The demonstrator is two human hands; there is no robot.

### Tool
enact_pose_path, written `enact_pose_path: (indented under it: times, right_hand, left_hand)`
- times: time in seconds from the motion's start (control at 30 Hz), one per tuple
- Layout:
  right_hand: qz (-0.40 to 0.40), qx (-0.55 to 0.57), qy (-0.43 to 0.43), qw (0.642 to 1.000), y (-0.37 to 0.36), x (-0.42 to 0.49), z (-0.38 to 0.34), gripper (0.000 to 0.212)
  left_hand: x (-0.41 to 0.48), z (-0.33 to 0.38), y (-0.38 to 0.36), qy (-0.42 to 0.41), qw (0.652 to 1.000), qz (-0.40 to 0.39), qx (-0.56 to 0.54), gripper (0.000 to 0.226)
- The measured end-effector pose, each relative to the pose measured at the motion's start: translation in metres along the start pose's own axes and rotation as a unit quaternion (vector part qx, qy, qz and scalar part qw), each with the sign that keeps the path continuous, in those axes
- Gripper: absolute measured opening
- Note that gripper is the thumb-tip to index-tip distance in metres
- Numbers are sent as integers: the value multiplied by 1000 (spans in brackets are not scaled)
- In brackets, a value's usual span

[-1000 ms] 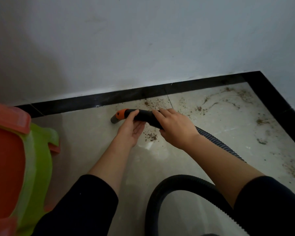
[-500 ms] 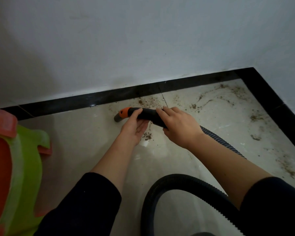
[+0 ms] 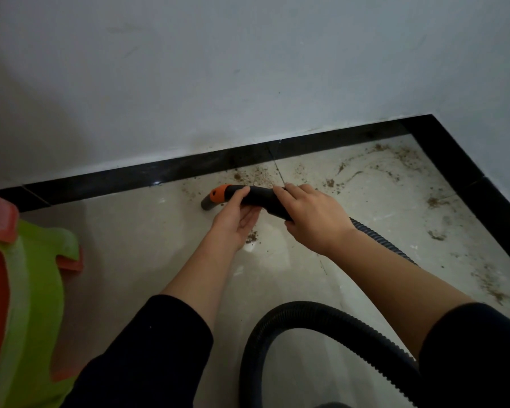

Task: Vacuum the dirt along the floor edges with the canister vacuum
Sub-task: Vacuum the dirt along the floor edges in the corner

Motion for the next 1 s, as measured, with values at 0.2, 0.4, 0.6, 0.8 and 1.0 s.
enact_pose_path:
  times: [0.2, 0.4, 0.6, 0.8, 1.0]
  right_hand:
    - [5, 2, -3, 1000, 1, 4, -2, 58]
    - [6, -4, 1, 1000, 2, 10, -10, 59]
    - [9, -1, 5, 1000, 4, 14, -20, 59]
    - [11, -3, 11, 1000, 4, 18, -32, 61]
    - [15, -6, 12, 1000, 4, 21, -39, 60]
  left_hand:
    - [3, 4, 0, 1, 1000, -3, 7, 30]
    - [7, 10, 5, -2, 1000, 0, 4, 22]
    - [10, 18, 14, -12, 1000, 2, -3, 27]
    - [11, 25, 24, -15, 1000, 7, -10, 28]
    - [13, 30, 29, -17, 1000, 8, -12, 29]
Point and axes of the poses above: each hand's wrist, its own x-axis towards the middle knuckle, its own y-axis out of the back of the hand, z = x × y, the point moved 8 cm from there along x, towards the middle knuckle, and after that the axes turned 9 degrees about -y, right-handed, at the moved point
